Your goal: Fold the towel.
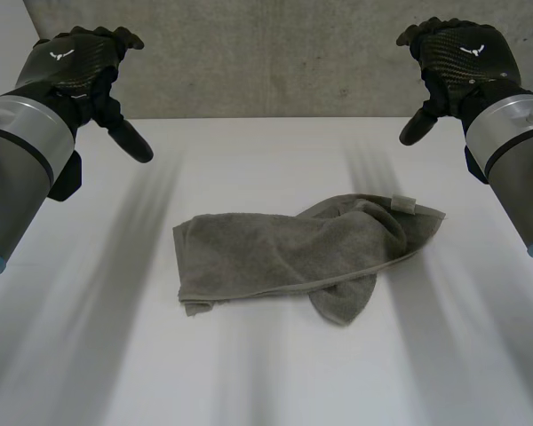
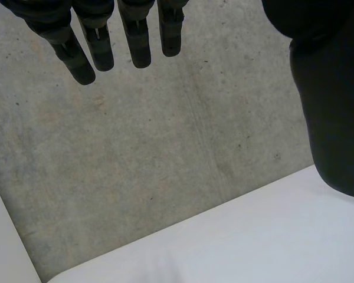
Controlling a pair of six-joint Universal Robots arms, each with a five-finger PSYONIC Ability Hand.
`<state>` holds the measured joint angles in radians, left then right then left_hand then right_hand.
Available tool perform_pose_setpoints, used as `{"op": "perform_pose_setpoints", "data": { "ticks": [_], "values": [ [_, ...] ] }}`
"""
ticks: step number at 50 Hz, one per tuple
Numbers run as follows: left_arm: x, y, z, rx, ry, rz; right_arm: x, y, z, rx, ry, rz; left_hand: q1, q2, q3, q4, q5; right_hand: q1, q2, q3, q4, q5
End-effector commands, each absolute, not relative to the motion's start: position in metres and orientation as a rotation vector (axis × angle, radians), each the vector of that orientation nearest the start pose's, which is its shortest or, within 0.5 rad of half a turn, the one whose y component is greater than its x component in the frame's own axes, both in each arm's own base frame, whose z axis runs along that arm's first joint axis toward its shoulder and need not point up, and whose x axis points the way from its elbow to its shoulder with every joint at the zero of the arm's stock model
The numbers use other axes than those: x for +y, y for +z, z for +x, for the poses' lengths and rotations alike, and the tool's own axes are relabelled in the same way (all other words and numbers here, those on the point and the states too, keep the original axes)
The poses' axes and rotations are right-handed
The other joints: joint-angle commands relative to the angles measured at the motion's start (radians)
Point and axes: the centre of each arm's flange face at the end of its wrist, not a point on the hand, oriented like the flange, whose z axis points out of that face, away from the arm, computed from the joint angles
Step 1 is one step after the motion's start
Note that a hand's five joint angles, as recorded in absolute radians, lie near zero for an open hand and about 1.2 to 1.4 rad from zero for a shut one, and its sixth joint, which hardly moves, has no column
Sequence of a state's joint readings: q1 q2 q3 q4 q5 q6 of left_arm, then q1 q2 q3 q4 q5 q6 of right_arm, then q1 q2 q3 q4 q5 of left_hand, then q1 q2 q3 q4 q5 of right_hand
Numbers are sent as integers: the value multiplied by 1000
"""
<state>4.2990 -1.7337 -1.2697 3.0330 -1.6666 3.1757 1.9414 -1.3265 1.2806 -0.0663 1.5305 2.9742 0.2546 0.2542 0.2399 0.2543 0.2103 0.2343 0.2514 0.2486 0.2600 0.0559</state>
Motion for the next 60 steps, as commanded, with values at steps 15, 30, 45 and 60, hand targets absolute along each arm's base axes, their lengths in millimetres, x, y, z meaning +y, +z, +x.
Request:
{"op": "perform_pose_setpoints", "data": {
  "ticks": [15,30,45,60],
  "values": [
    [-220,262,-302,2460,-1884,1134,-296,255,258,2288,-1615,-1317,15,15,29,15,-116,-60,-77,-74,-85,-56],
    [-213,189,-318,2546,-1526,1355,-298,189,262,2367,-1329,-1499,238,238,253,238,108,100,83,86,74,104],
    [-233,149,-330,2541,-1575,1311,-318,165,272,2332,-1480,-1420,200,200,214,200,69,455,438,441,430,459],
    [-256,139,-337,2427,-1775,1172,-328,146,274,2357,-1491,-1227,214,215,229,215,84,658,641,644,632,662]
  ]
}}
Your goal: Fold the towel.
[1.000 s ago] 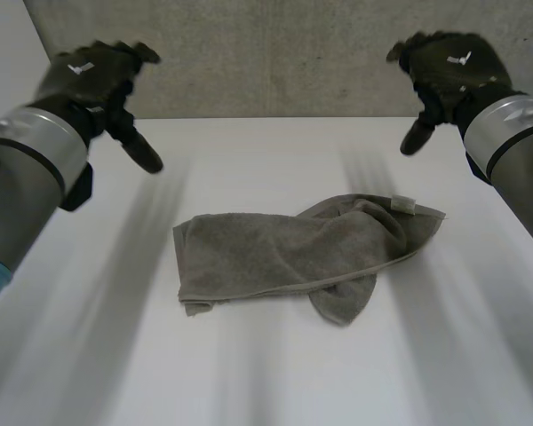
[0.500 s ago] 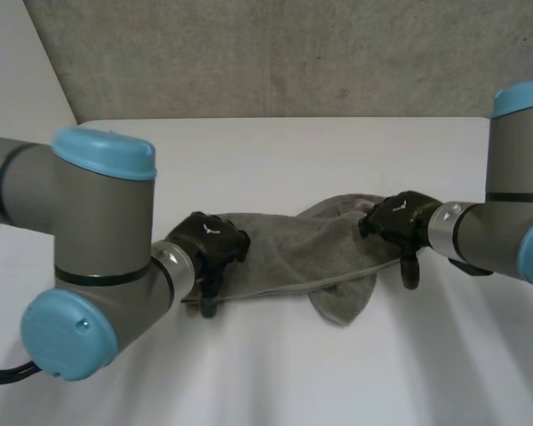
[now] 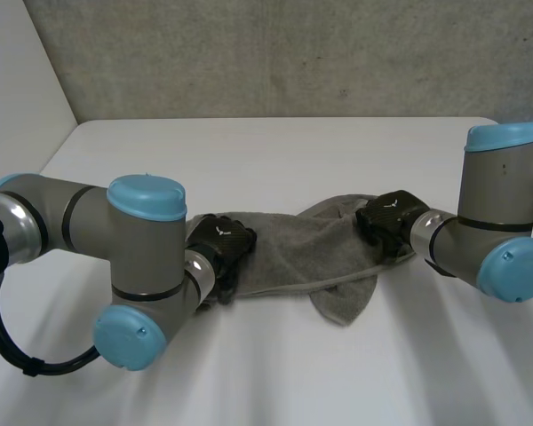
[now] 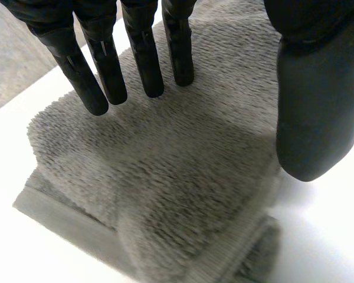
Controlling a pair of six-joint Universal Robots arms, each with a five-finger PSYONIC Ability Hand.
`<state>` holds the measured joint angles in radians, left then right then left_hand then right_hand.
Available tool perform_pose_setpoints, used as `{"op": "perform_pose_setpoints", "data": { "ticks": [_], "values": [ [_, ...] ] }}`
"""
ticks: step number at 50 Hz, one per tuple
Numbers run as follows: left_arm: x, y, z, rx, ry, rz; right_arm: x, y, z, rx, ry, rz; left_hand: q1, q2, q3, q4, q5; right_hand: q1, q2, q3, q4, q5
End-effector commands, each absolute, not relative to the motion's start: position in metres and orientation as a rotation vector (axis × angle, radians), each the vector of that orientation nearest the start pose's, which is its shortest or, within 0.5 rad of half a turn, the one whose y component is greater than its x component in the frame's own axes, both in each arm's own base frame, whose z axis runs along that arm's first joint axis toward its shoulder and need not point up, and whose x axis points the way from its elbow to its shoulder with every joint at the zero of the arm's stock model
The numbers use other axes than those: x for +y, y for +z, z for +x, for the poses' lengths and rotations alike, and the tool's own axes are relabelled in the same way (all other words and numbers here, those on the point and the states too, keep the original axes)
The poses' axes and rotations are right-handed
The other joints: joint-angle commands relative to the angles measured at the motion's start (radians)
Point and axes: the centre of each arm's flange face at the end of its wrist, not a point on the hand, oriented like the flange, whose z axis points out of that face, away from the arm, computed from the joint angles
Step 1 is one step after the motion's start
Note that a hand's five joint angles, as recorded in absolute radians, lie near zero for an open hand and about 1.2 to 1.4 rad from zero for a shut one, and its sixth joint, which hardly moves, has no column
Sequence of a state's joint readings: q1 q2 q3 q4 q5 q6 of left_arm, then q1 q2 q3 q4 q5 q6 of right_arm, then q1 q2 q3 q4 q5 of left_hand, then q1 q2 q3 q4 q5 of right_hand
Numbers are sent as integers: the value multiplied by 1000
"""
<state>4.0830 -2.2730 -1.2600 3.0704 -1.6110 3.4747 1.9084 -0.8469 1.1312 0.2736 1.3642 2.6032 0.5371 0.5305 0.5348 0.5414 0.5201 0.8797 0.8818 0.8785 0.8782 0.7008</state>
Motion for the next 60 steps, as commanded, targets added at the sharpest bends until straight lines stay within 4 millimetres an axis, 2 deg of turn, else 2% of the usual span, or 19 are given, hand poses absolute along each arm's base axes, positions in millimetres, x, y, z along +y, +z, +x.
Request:
{"op": "perform_pose_setpoints", "data": {
  "ticks": [1,5,7,8,10,24,37,40,44,47,51,52,54,55,56,57,58,59,60],
  "values": [
    [-256,139,-337,2427,-1775,1172,-328,142,274,2365,-1478,-1230,-68,-62,-66,-72,-226,-2,-4,-1,0,2],
    [-256,133,-335,2430,-1751,1163,-329,136,273,2378,-1460,-1230,-71,-65,-69,-75,-229,-84,-86,-83,-83,-80],
    [-255,131,-335,2432,-1744,1165,-331,137,271,2384,-1462,-1224,-71,-65,-69,-75,-229,-277,-279,-275,-275,-272],
    [-255,130,-335,2437,-1736,1169,-331,137,271,2384,-1462,-1224,-74,-67,-72,-78,-231,-278,-280,-277,-277,-274],
    [-255,131,-335,2437,-1736,1171,-332,139,269,2387,-1466,-1222,-77,-70,-75,-81,-234,-433,-435,-432,-432,-429],
    [-251,133,-333,2454,-1686,1197,-324,138,268,2395,-1389,-1250,-271,-264,-268,-275,-428,-486,-489,-485,-485,-482],
    [-254,124,-331,2467,-1664,1178,-328,131,270,2381,-1439,-1226,-215,-209,-213,-219,-373,-243,-245,-242,-241,-238],
    [-255,121,-331,2469,-1659,1177,-331,130,271,2364,-1486,-1217,-192,-185,-189,-196,-349,-105,-107,-104,-103,-100],
    [-257,122,-332,2459,-1683,1167,-335,129,271,2346,-1540,-1182,-124,-117,-122,-128,-281,223,221,224,224,227],
    [-261,123,-332,2443,-1718,1145,-340,133,268,2350,-1554,-1105,-33,-26,-31,-37,-190,515,513,516,517,519],
    [-269,127,-329,2403,-1771,1073,-344,136,264,2355,-1557,-1013,286,292,288,282,128,517,514,518,518,521],
    [-269,127,-329,2403,-1772,1072,-345,139,264,2353,-1557,-975,287,294,289,283,130,517,514,518,518,521],
    [-275,134,-326,2374,-1800,1004,-347,145,263,2345,-1570,-941,527,533,529,522,369,517,514,518,518,521],
    [-275,134,-326,2374,-1801,1004,-347,153,262,2328,-1586,-917,528,534,530,524,370,517,514,518,518,521],
    [-277,144,-324,2355,-1830,960,-347,153,262,2327,-1586,-917,603,610,606,599,446,517,514,518,518,521],
    [-278,156,-322,2335,-1870,924,-347,166,260,2296,-1615,-901,636,643,638,632,479,517,514,518,518,521],
    [-278,156,-322,2335,-1870,923,-346,181,259,2257,-1646,-881,636,643,639,632,479,517,514,518,518,521],
    [-278,170,-321,2317,-1916,888,-346,181,259,2256,-1646,-881,645,652,647,641,488,517,514,518,518,521],
    [-278,170,-321,2317,-1916,888,-344,199,258,2214,-1680,-854,645,652,648,641,488,517,514,518,518,521]
  ]
}}
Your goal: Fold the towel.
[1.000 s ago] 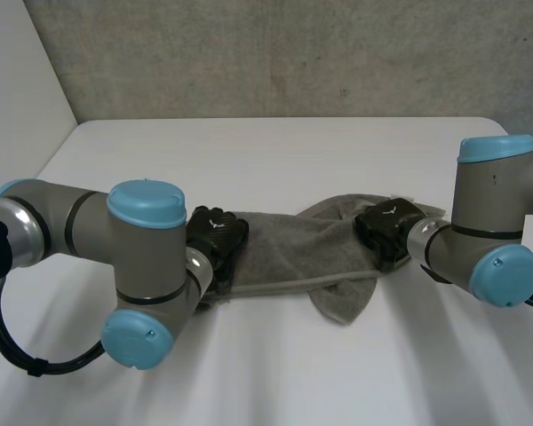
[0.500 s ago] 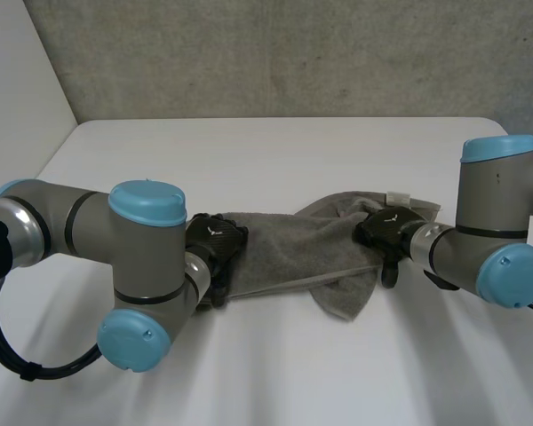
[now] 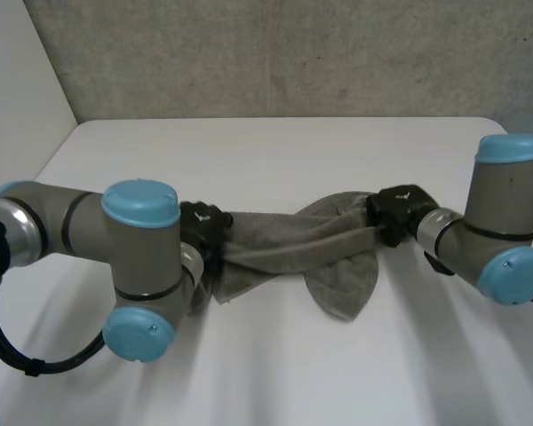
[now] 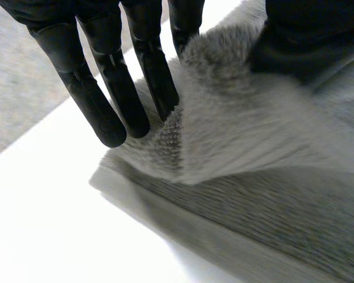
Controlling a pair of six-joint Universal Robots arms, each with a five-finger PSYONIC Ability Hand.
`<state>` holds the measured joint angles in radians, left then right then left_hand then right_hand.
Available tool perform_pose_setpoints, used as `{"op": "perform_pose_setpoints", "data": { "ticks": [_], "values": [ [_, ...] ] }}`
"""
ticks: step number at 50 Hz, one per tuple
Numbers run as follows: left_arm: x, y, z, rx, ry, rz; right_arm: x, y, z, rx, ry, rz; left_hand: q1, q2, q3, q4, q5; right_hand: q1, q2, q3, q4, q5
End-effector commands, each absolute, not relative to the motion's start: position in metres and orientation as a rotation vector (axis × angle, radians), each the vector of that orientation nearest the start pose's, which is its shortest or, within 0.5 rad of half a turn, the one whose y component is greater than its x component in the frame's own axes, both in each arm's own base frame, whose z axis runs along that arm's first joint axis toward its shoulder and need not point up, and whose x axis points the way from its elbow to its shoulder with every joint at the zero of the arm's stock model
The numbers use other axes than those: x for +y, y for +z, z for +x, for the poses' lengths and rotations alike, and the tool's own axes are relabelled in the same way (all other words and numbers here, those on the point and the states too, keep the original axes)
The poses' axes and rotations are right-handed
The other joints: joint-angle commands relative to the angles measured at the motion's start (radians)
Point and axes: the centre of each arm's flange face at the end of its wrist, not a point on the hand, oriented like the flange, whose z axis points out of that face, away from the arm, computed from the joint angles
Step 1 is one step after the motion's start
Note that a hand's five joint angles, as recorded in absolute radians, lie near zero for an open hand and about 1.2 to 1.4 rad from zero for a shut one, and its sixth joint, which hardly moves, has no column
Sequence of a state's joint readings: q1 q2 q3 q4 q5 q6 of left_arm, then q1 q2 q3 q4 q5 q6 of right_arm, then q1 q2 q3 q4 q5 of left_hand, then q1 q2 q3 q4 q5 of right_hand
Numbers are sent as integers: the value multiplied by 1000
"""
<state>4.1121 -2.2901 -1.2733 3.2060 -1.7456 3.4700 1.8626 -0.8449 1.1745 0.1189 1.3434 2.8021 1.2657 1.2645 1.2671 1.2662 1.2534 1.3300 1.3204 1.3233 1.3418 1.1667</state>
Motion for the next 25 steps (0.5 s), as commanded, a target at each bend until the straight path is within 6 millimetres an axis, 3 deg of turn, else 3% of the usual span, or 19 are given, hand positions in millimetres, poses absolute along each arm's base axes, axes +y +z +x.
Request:
{"op": "perform_pose_setpoints", "data": {
  "ticks": [1,2,3,4,5,6,7,8,9,10,11,12,13,14,17,21,23,24,25],
  "values": [
    [-278,184,-320,2303,-1960,860,-342,219,257,2166,-1723,-826,-51,-50,-53,-52,-214,66,76,73,54,55],
    [-277,201,-318,2287,-2018,818,-342,219,257,2166,-1723,-826,-31,-29,-32,-31,-193,66,76,73,54,55],
    [-277,202,-318,2287,-2019,818,-338,240,254,2116,-1769,-795,-31,-29,-32,-31,-193,66,76,73,54,55],
    [-275,219,-315,2273,-2081,773,-338,241,254,2116,-1770,-795,4,6,3,4,-158,66,76,73,54,55],
    [-272,236,-311,2258,-2141,730,-334,263,251,2068,-1818,-760,42,44,41,42,-120,66,76,73,54,55],
    [-272,237,-311,2258,-2141,730,-329,285,247,2023,-1874,-728,43,44,41,42,-119,66,76,73,54,55],
    [-270,253,-307,2242,-2201,686,-329,285,247,2022,-1875,-727,63,64,62,63,-99,66,76,73,54,55],
    [-270,253,-307,2242,-2201,685,-323,307,242,1976,-1933,-702,63,65,62,63,-99,66,76,73,54,55],
    [-268,268,-304,2223,-2255,648,-315,327,238,1930,-1991,-686,69,70,68,69,-93,66,76,73,54,55],
    [-264,285,-300,2198,-2317,605,-315,327,238,1930,-1991,-686,72,73,71,72,-90,66,76,73,54,55],
    [-264,285,-300,2198,-2318,605,-306,344,236,1888,-2038,-689,72,73,71,72,-90,66,76,73,54,55],
    [-260,300,-295,2173,-2369,570,-297,358,233,1855,-2075,-696,72,73,71,72,-90,66,76,73,54,55],
    [-256,312,-291,2151,-2409,544,-296,358,233,1854,-2075,-696,69,71,68,69,-93,66,76,73,54,55],
    [-256,312,-291,2150,-2410,544,-288,369,231,1835,-2095,-700,69,71,68,69,-93,66,76,73,54,55],
    [-251,327,-286,2111,-2454,527,-275,382,228,1827,-2120,-743,69,71,68,69,-93,66,76,73,54,55],
    [-251,326,-288,2113,-2455,597,-274,380,221,1880,-2137,-851,60,62,59,60,-102,66,76,73,54,55],
    [-253,320,-290,2119,-2430,646,-274,371,221,1922,-2121,-931,60,62,59,60,-102,66,76,73,54,55],
    [-261,305,-293,2133,-2367,710,-277,360,222,1973,-2097,-1019,55,56,53,54,-108,66,76,73,54,55],
    [-261,305,-293,2133,-2367,711,-285,342,226,2031,-2041,-1127,55,56,53,54,-108,66,76,73,54,55]
  ]
}}
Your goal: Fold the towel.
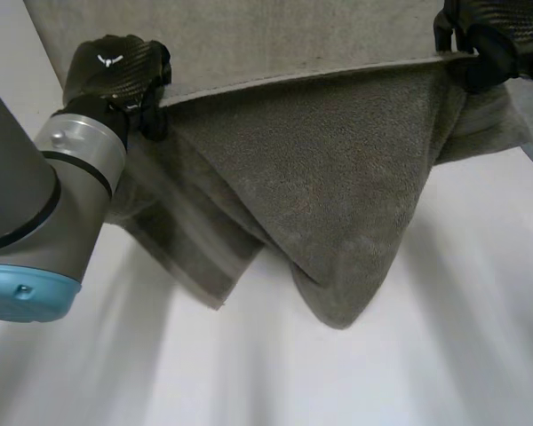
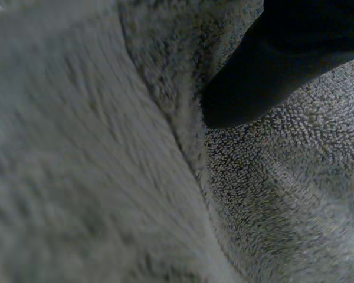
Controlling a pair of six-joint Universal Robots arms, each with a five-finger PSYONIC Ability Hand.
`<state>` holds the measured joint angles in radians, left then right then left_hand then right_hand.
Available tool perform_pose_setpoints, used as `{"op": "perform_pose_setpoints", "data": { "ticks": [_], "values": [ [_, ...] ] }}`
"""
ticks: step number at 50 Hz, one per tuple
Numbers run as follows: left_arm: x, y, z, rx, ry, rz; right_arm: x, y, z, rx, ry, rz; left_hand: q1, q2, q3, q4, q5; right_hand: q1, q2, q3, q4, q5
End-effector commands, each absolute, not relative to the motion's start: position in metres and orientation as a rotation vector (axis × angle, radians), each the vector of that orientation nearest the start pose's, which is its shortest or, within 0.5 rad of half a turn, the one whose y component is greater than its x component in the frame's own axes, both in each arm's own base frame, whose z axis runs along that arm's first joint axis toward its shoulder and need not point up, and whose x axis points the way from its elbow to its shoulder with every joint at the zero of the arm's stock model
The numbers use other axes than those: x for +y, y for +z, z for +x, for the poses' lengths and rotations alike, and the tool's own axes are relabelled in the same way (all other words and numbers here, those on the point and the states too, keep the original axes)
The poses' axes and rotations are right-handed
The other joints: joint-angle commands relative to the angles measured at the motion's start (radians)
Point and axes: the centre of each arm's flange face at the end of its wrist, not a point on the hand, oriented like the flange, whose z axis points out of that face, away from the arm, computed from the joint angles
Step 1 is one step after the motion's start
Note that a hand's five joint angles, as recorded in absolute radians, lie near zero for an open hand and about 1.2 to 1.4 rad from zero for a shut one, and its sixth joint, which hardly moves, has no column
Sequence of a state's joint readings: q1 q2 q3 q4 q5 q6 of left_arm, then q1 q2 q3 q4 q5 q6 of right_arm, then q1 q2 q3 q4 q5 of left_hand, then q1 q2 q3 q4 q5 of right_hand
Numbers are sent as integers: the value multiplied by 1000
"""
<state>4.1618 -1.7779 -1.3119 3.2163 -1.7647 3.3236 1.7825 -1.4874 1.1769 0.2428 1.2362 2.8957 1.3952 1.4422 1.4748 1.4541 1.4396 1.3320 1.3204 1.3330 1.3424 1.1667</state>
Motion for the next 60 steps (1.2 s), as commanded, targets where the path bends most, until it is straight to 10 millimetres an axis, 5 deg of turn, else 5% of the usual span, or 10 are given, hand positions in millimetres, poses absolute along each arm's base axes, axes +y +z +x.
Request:
{"op": "perform_pose_setpoints", "data": {
  "ticks": [1,4,13,18,26,32,44,49,54,60],
  "values": [
    [-269,288,-296,2141,-2281,786,-286,342,226,2032,-2040,-1128,-75,-122,-155,-134,-294,64,76,63,54,55],
    [-286,259,-296,2096,-2093,931,-306,299,240,2135,-1910,-1315,-75,-122,-155,-134,-294,64,76,63,54,55],
    [-344,228,-299,1925,-1952,1042,-348,258,269,2163,-1895,-1394,-72,-119,-152,-131,-291,64,76,63,54,55],
    [-373,270,-312,1778,-2141,925,-398,313,293,1885,-2413,-1095,-54,-101,-134,-113,-273,64,76,63,54,55],
    [-367,410,-307,1522,-2751,449,-395,394,285,1404,-2740,-585,1,-46,-79,-58,-218,64,76,63,54,55],
    [-359,419,-300,1606,-2831,369,-368,405,281,1372,-2672,-610,1,-46,-79,-58,-218,64,76,63,54,55],
    [-353,291,-264,2135,-2314,495,-341,285,284,1649,-2162,-1061,1,-46,-79,-58,-218,64,76,63,54,55],
    [-324,203,-246,2296,-2076,562,-325,230,270,1840,-1969,-1208,-2,-49,-81,-60,-220,64,76,63,54,55],
    [-304,166,-240,2308,-1972,675,-294,177,258,1988,-1755,-1406,-2,-49,-81,-60,-220,64,76,63,54,55],
    [-289,140,-239,2252,-1897,830,-285,159,248,2056,-1690,-1433,-2,-49,-81,-60,-220,64,76,63,54,55]
  ]
}}
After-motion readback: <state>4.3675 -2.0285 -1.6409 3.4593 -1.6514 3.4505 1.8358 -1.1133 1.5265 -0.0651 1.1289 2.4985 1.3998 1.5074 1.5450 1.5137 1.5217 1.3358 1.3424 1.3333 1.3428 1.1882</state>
